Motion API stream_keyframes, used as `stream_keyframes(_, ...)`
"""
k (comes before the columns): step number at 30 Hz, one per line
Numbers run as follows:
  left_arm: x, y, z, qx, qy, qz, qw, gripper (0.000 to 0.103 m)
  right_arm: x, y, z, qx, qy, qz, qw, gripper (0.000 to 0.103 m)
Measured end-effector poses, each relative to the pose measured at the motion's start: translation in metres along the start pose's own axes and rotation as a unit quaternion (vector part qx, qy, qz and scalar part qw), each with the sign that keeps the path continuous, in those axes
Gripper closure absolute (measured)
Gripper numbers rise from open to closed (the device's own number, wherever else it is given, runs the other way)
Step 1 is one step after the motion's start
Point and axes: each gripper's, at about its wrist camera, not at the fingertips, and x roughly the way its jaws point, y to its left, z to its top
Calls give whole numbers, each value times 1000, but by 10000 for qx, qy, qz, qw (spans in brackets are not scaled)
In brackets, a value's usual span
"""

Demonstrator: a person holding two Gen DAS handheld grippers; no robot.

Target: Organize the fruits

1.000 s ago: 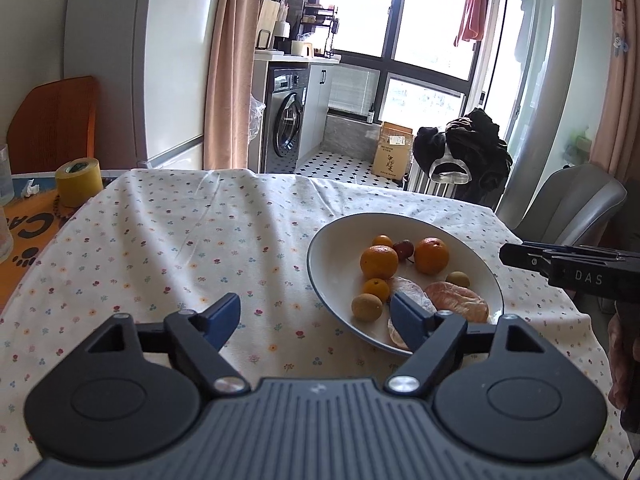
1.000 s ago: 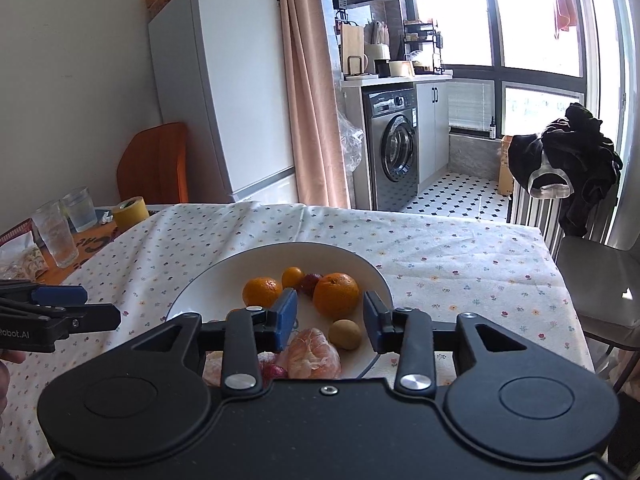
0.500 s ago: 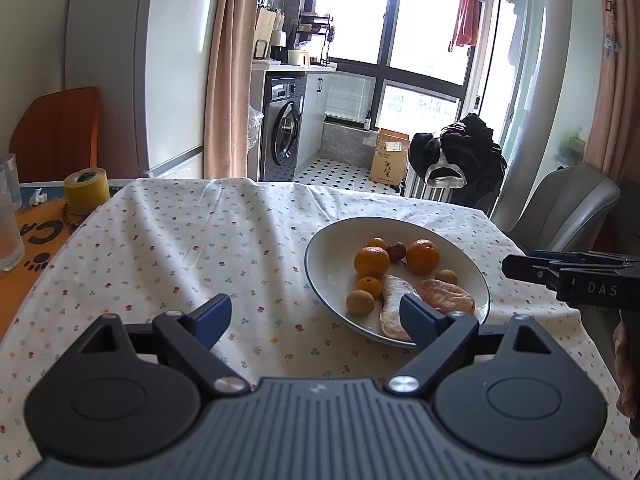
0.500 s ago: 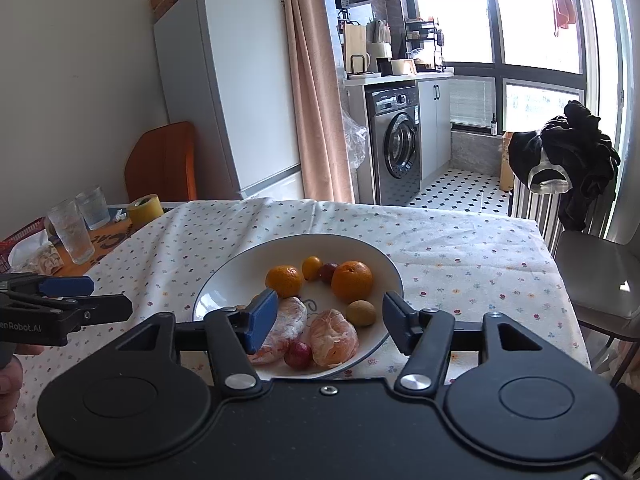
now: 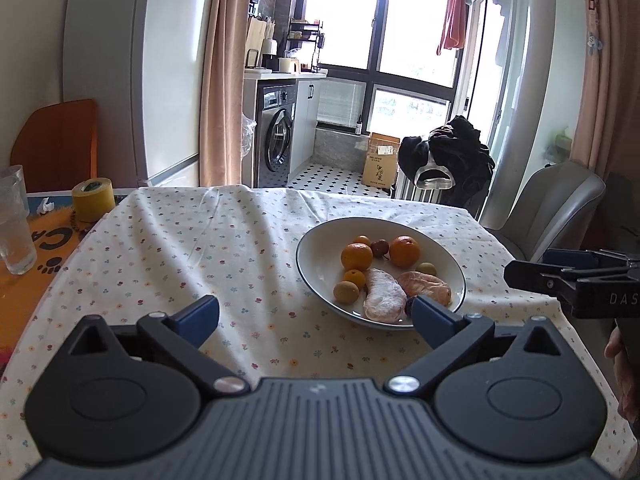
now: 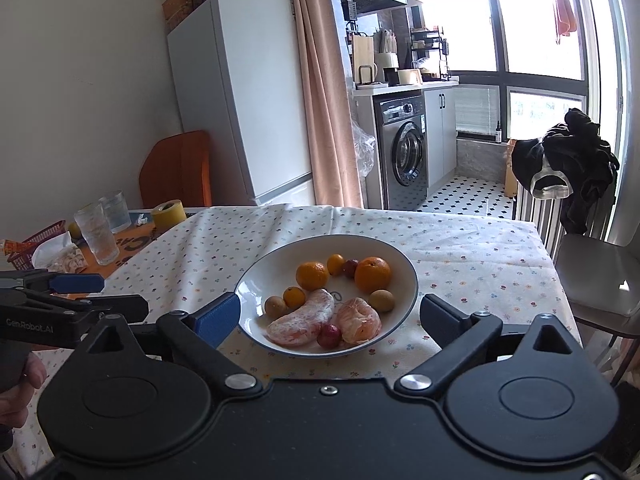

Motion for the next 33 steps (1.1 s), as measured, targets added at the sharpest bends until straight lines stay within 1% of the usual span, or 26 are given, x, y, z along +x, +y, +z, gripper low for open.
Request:
stream_keyframes(3, -9, -1, -2, 1, -19, 11, 10000, 0, -7, 3, 0, -1, -5, 47, 10000, 0)
stream_keyframes(19, -41, -2, -14, -79, 100, 53, 9999, 0, -41, 10, -4, 175, 10, 117, 9998, 0)
stream_keyframes(27, -58, 1, -20, -99, 121, 152, 9998, 0, -59, 23, -7, 40, 41, 222, 9997, 0)
stream_keyframes(31, -66, 1, -21, 4, 73, 193, 9998, 0, -65, 28, -8, 53, 74, 281, 9996, 0)
stream_keyframes(33, -68, 1, -21, 21, 90, 214, 9997, 0, -68, 30, -10, 89, 162, 323, 9993, 0)
